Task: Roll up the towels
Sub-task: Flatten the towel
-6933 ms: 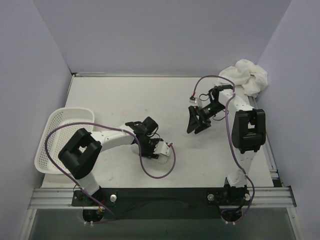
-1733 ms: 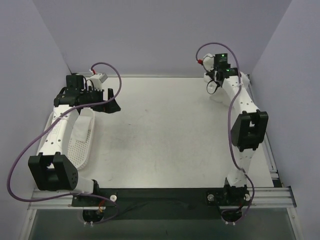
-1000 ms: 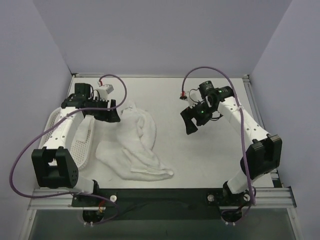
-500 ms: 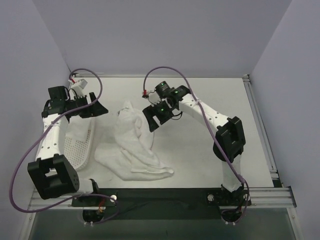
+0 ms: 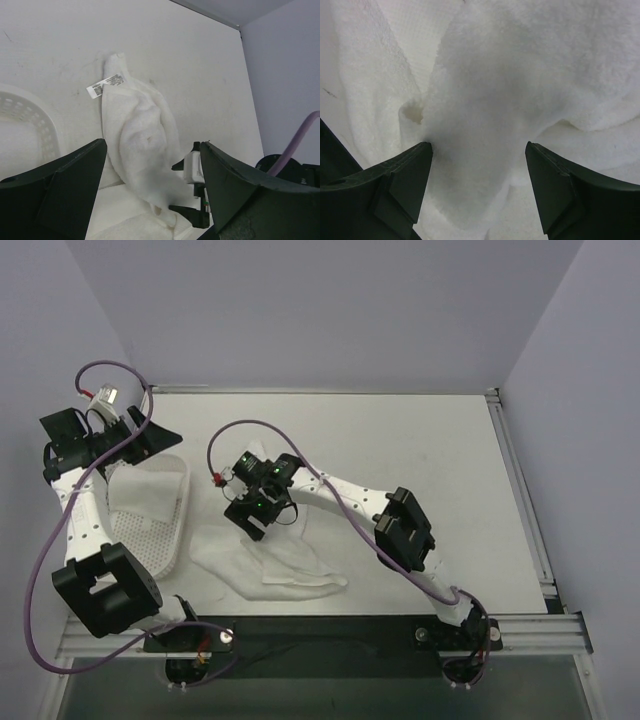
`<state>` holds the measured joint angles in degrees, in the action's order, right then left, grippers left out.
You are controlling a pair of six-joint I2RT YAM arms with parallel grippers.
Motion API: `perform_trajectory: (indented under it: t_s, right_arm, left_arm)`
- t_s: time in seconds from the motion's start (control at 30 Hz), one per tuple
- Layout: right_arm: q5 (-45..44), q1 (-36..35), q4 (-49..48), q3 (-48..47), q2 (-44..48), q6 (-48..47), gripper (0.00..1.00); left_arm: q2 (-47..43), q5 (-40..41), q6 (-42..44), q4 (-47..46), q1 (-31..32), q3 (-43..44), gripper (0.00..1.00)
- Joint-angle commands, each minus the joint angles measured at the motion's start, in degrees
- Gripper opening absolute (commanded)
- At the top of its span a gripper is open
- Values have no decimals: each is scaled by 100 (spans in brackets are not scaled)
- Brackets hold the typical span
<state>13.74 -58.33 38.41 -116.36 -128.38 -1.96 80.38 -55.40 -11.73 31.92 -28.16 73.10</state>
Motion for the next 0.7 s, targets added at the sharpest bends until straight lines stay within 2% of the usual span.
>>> perform_trajectory:
  t_s: [0.0, 0.07, 0.1, 0.2, 0.23, 0.33, 0.37, 0.47, 0.5, 0.57, 0.6, 0.67]
  right_arm:
    - [-424, -56, 175, -335, -231, -138, 75]
    - [-442, -56, 210, -379, -319, -165, 67]
    - [-477, -4, 245, -344, -293, -200, 38]
    - [-355, 110, 280, -265, -57, -156, 14]
    - [-328, 172, 289, -221, 179, -139, 0]
    - [57, 488, 316, 130, 924, 28, 0]
    - [572, 785, 316, 296, 1163, 116, 0]
    - [1392, 1348, 220, 1130, 2121, 388, 0]
    - [1882, 1776, 150, 1368, 2315, 432, 0]
    - [2369, 2314, 79, 2298, 2843, 521, 0]
    - [2666, 2822, -35, 2745, 3123, 547, 0]
    - [2809, 3255, -71, 3879, 3309, 486, 0]
  left_arm:
    - [-110, -393, -146, -283, -5, 47, 87]
    - [-128, -393, -155, -318, -5, 12, 86]
    - [-163, -384, -137, -327, -14, -15, 87]
    - [-172, -376, -128, -353, -14, -33, 87]
    - [-172, -384, -137, -362, -5, -33, 87]
    - [-145, -367, -120, -388, 21, -15, 86]
    - [-145, -341, -93, -388, 39, -6, 86]
    - [-198, -183, 38, -397, 135, -59, 85]
    - [-250, -104, 91, -389, 275, -76, 85]
    - [-268, 246, 363, -196, 477, -94, 84]
    - [-294, 414, 503, -91, 818, -77, 84]
    - [-312, 983, 917, 200, 1197, -85, 82]
